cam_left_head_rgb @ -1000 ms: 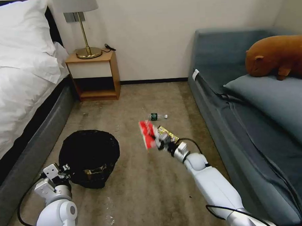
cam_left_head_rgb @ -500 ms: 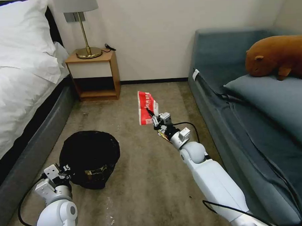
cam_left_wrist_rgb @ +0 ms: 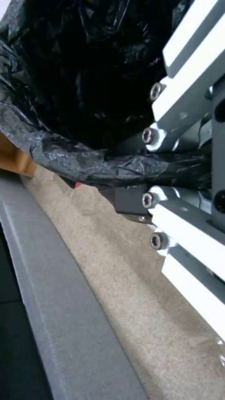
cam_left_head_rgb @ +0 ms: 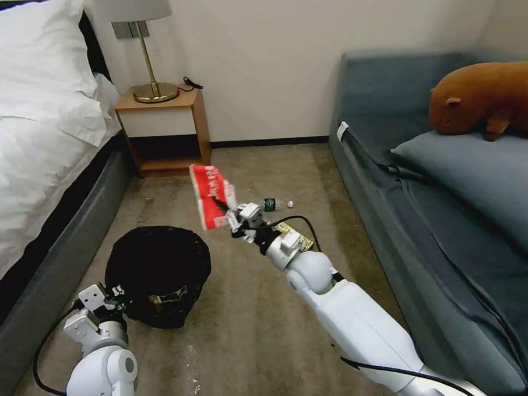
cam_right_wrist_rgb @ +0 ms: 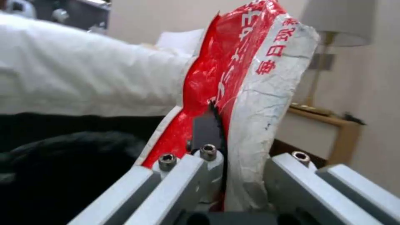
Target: Pick up the trash bin, then pick up the garbage on the floor and place it into the trash bin.
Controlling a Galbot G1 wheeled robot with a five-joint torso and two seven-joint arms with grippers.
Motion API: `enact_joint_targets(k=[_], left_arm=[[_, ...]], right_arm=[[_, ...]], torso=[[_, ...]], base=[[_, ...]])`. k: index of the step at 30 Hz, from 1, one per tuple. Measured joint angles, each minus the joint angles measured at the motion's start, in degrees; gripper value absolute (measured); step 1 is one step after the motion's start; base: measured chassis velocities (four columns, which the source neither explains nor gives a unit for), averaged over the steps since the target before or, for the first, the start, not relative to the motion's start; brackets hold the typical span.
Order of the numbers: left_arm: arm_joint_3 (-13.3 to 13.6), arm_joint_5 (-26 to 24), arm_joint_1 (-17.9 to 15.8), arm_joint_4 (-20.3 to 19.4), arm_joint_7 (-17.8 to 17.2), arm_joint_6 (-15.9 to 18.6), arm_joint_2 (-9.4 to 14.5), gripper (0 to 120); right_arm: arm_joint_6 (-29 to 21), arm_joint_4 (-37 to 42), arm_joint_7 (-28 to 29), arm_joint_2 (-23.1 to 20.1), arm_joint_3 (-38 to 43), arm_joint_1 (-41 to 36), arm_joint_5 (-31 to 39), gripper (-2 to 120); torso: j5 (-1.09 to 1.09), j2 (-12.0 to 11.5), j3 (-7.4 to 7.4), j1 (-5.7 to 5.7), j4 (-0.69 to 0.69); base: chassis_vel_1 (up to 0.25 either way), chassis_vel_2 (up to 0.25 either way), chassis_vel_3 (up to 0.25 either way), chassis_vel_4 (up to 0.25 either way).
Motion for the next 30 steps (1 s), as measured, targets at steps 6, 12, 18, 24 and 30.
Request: enact_joint_targets(k=[6,12,18,24,30], left_arm=[[0.4,0.2,-0.5,0.1,-0.5,-0.2,0.0,4],[0.6,0.4,-0.8,0.2,-0.6,-0.2,0.0,4],[0.8,0.8,-0.9,0.5,-0.7,-0.3,0.0,4],[0.9,1.2,-1.5,1.0,-0.7,-0.4,0.0,4],[1.2,1.4,-1.7,1.2,-0.8,-0.4,0.0,4]], right_arm=[[0.5,-2.6,-0.2,1.6,-5.5,1.9,-1.7,0],[1.7,-9.7,0.0,3.5,-10.1,5.4,-3.2,0],[1.7,-11.4,1.2,4.7,-10.6,5.3,-4.3,0],[1.1,-11.7,1.7,5.2,-10.9,4.1,-5.8,8],[-0.1,-11.5,1.7,5.2,-10.8,3.9,-5.1,31]], torso=[[0.0,0.0,0.0,0.0,-0.01],[0.0,0.0,0.0,0.0,0.0],[0.0,0.0,0.0,0.0,0.0],[0.0,0.0,0.0,0.0,0.0],[0.01,0.0,0.0,0.0,0.0]], base=[[0.0,0.0,0.0,0.0],[0.0,0.0,0.0,0.0],[0.0,0.0,0.0,0.0],[0.0,0.0,0.0,0.0],[0.0,0.0,0.0,0.0]])
